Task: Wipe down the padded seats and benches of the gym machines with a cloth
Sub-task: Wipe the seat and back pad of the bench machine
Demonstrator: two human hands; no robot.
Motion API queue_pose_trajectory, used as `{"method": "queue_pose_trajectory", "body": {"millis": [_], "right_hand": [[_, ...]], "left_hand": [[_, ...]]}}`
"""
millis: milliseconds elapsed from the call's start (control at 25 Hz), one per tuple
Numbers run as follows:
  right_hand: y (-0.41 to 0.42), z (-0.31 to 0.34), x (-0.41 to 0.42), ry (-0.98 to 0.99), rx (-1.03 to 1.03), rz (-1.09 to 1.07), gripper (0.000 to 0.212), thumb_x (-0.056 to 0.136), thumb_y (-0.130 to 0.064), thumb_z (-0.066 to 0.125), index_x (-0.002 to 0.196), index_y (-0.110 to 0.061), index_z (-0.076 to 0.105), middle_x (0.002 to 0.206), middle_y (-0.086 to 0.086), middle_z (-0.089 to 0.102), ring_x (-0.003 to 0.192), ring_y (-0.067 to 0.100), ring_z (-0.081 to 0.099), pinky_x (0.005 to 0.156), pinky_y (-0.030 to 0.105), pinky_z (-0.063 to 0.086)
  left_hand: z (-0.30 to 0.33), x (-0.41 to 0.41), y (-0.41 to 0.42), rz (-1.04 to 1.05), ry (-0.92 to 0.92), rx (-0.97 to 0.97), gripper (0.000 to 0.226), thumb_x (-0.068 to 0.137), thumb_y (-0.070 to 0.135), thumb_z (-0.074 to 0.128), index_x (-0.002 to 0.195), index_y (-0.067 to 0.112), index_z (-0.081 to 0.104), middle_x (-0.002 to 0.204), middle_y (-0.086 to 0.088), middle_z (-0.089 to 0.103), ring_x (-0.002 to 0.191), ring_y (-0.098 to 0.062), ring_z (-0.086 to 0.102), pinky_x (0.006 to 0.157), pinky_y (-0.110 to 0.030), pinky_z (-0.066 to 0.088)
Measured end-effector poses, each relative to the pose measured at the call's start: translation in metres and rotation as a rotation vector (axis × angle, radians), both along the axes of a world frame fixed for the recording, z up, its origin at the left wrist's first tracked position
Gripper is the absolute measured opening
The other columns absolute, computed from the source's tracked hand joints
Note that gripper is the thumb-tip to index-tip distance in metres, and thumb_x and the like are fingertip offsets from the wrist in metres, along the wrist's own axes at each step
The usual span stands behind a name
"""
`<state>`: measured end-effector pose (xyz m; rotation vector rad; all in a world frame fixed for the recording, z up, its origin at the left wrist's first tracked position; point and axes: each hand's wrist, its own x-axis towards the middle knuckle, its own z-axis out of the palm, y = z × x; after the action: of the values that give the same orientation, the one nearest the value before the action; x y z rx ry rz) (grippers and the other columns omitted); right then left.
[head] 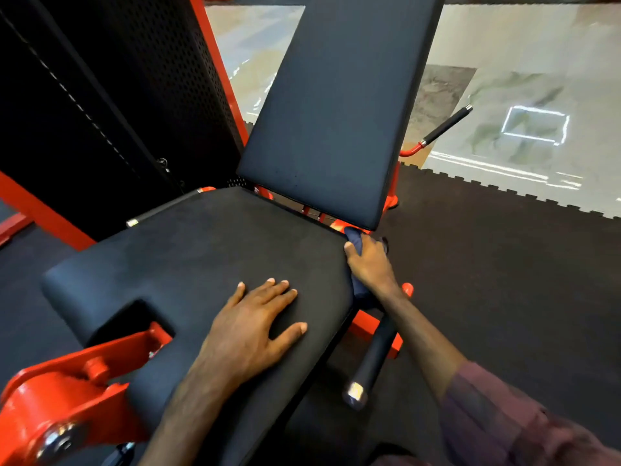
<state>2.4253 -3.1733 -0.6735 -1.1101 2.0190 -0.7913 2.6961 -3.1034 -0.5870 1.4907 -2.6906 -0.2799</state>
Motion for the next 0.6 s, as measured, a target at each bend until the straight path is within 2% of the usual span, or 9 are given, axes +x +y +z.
{"method": "queue_pose_trajectory", "body": {"millis": [120, 160, 200, 280, 320, 400, 480, 520, 600], "right_hand": [[0.023, -0.016, -0.002, 0.105, -0.110, 0.099, 0.067, 0.108, -0.045, 0.050, 0.163, -0.012, 0.031, 0.168, 0.015, 0.029, 0.159, 0.034, 0.017, 0.127, 0.047, 0.019], [0.020, -0.015, -0.004, 0.103, -0.092, 0.098, 0.067, 0.107, -0.049, 0.048, 0.162, -0.015, 0.033, 0.165, 0.016, 0.034, 0.157, 0.034, 0.022, 0.125, 0.047, 0.022], [0.006, -0.011, -0.008, 0.114, -0.050, 0.095, 0.064, 0.105, -0.055, 0.044, 0.156, -0.016, 0.042, 0.157, 0.018, 0.045, 0.151, 0.037, 0.034, 0.121, 0.049, 0.030], [-0.035, 0.006, -0.003, 0.314, 0.063, 0.158, 0.060, 0.101, -0.061, 0.036, 0.134, -0.016, 0.058, 0.135, 0.020, 0.064, 0.130, 0.043, 0.056, 0.109, 0.053, 0.042], [-0.048, 0.012, 0.005, 0.428, 0.079, 0.207, 0.057, 0.102, -0.059, 0.036, 0.130, -0.015, 0.059, 0.131, 0.020, 0.067, 0.124, 0.043, 0.060, 0.106, 0.053, 0.043], [-0.042, 0.014, 0.010, 0.509, 0.021, 0.267, 0.055, 0.107, -0.054, 0.039, 0.144, -0.016, 0.052, 0.140, 0.019, 0.061, 0.127, 0.043, 0.057, 0.109, 0.052, 0.041], [-0.004, 0.007, -0.001, 0.443, -0.046, 0.261, 0.062, 0.108, -0.053, 0.041, 0.160, -0.021, 0.035, 0.152, 0.019, 0.047, 0.135, 0.044, 0.049, 0.114, 0.052, 0.036], [0.009, 0.006, -0.005, 0.414, -0.017, 0.232, 0.065, 0.107, -0.054, 0.042, 0.162, -0.023, 0.032, 0.155, 0.018, 0.043, 0.137, 0.045, 0.047, 0.114, 0.052, 0.036], [-0.005, 0.012, 0.007, 0.450, 0.076, 0.190, 0.064, 0.105, -0.060, 0.041, 0.156, -0.022, 0.039, 0.153, 0.019, 0.046, 0.135, 0.046, 0.049, 0.113, 0.054, 0.038]], "left_hand": [[-0.004, -0.004, -0.027, 0.008, 0.009, 0.035, 0.081, 0.092, 0.087, 0.027, 0.159, 0.043, 0.040, 0.168, 0.027, 0.026, 0.156, 0.010, 0.007, 0.133, -0.045, 0.012], [-0.005, -0.002, -0.033, 0.008, 0.013, 0.041, 0.080, 0.093, 0.087, 0.029, 0.159, 0.044, 0.041, 0.167, 0.029, 0.027, 0.155, 0.012, 0.007, 0.133, -0.046, 0.013], [-0.005, 0.000, -0.039, 0.004, 0.011, 0.049, 0.078, 0.093, 0.087, 0.031, 0.158, 0.044, 0.042, 0.166, 0.029, 0.027, 0.155, 0.012, 0.007, 0.132, -0.047, 0.013], [-0.001, 0.003, -0.048, 0.005, 0.000, 0.067, 0.078, 0.093, 0.087, 0.033, 0.157, 0.045, 0.043, 0.166, 0.029, 0.027, 0.155, 0.012, 0.007, 0.132, -0.049, 0.013], [0.000, 0.005, -0.054, 0.015, -0.002, 0.073, 0.078, 0.092, 0.087, 0.033, 0.157, 0.045, 0.043, 0.166, 0.029, 0.027, 0.156, 0.011, 0.007, 0.132, -0.050, 0.013], [0.005, 0.017, -0.064, 0.039, -0.014, 0.074, 0.080, 0.091, 0.089, 0.032, 0.157, 0.046, 0.043, 0.166, 0.029, 0.026, 0.156, 0.011, 0.007, 0.132, -0.051, 0.014], [0.008, 0.039, -0.072, 0.073, -0.012, 0.067, 0.081, 0.089, 0.091, 0.032, 0.156, 0.046, 0.044, 0.166, 0.029, 0.027, 0.156, 0.010, 0.010, 0.132, -0.051, 0.015], [0.009, 0.053, -0.076, 0.093, 0.004, 0.061, 0.082, 0.089, 0.091, 0.034, 0.155, 0.045, 0.046, 0.165, 0.028, 0.030, 0.156, 0.010, 0.012, 0.132, -0.050, 0.016], [0.012, 0.076, -0.085, 0.116, 0.044, 0.050, 0.081, 0.088, 0.091, 0.038, 0.152, 0.043, 0.051, 0.163, 0.027, 0.036, 0.155, 0.008, 0.019, 0.131, -0.051, 0.019]]}}
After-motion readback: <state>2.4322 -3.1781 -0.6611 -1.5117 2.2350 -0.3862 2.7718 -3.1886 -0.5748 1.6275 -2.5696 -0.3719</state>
